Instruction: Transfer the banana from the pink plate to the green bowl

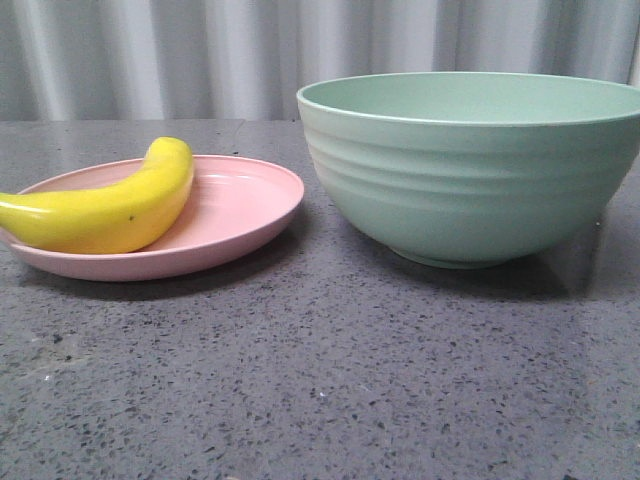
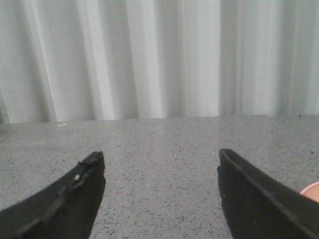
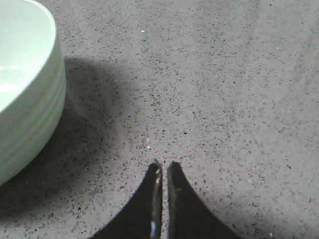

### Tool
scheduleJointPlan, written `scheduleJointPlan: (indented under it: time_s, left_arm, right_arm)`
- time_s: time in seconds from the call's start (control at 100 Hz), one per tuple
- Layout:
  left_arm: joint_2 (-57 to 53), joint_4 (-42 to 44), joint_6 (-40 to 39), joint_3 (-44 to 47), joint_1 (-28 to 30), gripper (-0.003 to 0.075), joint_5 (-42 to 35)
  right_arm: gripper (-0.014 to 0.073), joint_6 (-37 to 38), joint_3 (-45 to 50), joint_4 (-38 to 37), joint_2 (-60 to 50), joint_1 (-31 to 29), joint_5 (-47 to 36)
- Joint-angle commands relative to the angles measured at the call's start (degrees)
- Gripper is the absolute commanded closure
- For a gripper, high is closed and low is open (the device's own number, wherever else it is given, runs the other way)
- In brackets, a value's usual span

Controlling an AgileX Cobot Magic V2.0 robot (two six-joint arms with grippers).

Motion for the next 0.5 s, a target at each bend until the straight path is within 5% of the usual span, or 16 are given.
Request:
scheduleJointPlan:
  time_s: [0.0,0.49]
  left_arm:
    - [1.2,-0.7,-0.4,-3.8,-0.9,0.0233,-2.8]
    - [21.5,-0.9,-0.4,-25.6,-22.6,0.0265,23.6]
  right_arm:
    - [0.0655,-0.4,-2.0,0.0,0.5,0.0,-4.3]
    - [0.0655,-0.4,-2.0,0.0,0.5,0.0,-5.4]
